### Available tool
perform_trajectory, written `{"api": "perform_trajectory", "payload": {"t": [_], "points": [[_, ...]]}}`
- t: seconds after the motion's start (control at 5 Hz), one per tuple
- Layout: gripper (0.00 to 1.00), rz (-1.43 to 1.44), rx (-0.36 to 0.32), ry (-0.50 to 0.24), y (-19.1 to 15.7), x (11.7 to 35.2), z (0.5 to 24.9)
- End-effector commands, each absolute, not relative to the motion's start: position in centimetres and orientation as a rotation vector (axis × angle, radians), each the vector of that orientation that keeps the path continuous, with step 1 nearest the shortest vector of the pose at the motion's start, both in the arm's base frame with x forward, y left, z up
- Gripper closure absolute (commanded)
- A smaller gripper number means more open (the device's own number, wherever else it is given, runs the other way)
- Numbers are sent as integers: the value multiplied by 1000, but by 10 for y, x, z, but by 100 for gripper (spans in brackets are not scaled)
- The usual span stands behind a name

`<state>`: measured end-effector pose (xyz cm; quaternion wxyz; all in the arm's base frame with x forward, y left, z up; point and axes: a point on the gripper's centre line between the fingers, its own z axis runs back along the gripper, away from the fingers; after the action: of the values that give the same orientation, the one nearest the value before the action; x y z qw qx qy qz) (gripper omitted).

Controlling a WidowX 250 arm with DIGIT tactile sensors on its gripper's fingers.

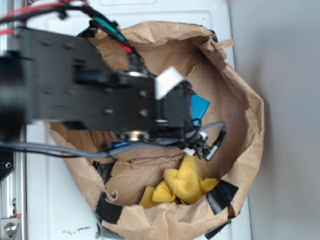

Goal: Grab the blue block.

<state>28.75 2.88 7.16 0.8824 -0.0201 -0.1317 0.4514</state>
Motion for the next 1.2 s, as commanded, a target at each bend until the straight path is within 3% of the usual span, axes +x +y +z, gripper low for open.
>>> {"api": "perform_trajectory", "payload": {"t": [0.0, 0.4, 1.0], "points": [[0, 967, -46, -328, 34, 327, 65], [0, 977, -41, -340, 32, 331, 61], [0, 905, -18, -408, 33, 303, 22]]}}
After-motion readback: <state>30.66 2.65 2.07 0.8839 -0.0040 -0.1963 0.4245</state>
